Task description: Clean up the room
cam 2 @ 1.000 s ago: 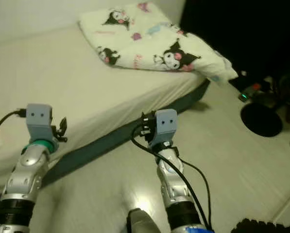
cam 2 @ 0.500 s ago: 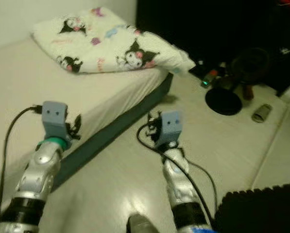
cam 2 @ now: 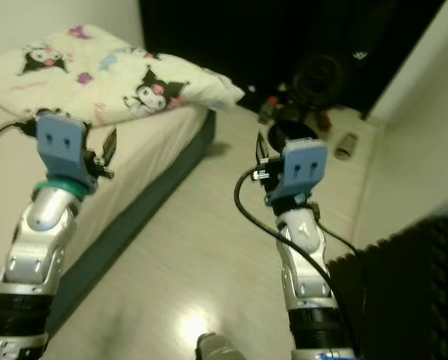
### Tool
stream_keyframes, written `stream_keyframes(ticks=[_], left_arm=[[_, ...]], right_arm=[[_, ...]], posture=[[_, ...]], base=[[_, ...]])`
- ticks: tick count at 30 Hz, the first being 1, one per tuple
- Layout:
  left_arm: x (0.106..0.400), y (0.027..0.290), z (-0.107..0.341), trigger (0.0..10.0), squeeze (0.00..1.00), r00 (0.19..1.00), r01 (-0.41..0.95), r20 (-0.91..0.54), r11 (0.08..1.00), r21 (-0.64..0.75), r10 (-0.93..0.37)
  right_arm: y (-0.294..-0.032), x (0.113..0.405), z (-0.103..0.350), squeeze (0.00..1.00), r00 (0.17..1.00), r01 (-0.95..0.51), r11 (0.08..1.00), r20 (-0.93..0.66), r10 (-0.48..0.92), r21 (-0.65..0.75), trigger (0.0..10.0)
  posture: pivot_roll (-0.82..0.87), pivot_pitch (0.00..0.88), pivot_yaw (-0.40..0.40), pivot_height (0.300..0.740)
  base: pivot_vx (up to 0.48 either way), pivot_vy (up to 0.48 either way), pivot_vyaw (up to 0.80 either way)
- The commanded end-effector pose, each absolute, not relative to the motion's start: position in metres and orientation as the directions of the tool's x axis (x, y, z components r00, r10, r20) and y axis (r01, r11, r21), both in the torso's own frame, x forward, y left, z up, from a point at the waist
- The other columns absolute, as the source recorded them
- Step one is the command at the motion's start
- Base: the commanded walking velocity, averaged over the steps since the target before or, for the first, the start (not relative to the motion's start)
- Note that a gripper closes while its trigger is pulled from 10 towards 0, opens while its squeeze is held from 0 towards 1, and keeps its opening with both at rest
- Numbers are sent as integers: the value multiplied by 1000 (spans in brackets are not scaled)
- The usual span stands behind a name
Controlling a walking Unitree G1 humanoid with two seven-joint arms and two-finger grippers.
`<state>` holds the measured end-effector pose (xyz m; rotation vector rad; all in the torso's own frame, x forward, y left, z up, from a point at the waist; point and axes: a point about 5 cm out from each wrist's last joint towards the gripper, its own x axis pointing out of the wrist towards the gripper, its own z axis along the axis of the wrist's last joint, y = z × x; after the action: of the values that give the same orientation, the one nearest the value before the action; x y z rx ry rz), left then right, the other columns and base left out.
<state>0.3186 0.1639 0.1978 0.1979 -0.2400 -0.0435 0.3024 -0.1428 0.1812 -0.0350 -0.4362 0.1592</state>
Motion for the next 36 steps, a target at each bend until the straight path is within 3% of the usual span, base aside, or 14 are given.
stream_keyframes(ticks=[1, 36], left_arm=[[317, 162, 192, 10000, 0, 976, 34, 204, 982, 186, -72], [319, 144, 198, 10000, 0, 978, 77, 183, 990, 116, -97]], right_arm=[[-144, 303, 177, 0, 906, -140, 988, 394, 156, -69, 10000], [-138, 301, 170, 0, 927, -149, 988, 342, 152, -37, 10000]], posture=[[-84, 49, 27, 723], [-81, 56, 30, 723]], base=[[0, 0, -800], [0, 0, -800]])
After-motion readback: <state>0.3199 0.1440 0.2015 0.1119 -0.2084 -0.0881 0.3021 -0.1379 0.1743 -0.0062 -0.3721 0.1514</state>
